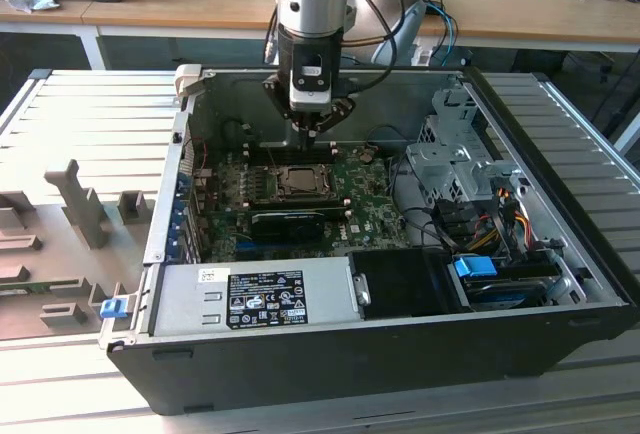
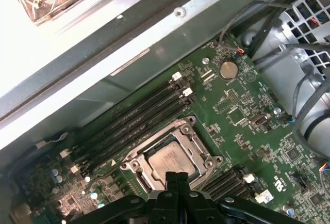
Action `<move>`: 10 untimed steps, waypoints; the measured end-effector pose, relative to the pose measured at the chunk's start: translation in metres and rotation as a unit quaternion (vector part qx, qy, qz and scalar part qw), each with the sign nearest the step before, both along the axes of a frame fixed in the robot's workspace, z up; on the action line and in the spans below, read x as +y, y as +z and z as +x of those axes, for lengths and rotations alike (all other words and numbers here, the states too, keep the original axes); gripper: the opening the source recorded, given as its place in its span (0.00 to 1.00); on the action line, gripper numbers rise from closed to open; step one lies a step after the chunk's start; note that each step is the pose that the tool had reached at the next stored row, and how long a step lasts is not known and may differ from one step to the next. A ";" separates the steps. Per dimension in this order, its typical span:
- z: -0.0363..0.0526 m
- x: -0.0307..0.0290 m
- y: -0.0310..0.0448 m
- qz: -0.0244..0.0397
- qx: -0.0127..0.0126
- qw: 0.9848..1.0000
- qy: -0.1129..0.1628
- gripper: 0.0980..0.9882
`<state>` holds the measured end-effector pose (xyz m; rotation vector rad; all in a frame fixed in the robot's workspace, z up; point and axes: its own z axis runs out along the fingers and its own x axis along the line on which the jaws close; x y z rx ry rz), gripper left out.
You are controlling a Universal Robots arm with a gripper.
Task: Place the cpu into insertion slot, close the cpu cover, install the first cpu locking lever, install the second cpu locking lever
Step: 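Install the first cpu locking lever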
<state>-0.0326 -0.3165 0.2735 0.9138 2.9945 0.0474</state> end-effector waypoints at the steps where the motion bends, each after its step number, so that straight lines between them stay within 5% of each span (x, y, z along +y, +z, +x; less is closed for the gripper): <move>1: 0.0000 0.0000 0.0000 0.000 0.000 1.000 0.005 0.01; 10: 0.0000 0.0000 0.0000 0.000 0.000 0.998 0.063 0.01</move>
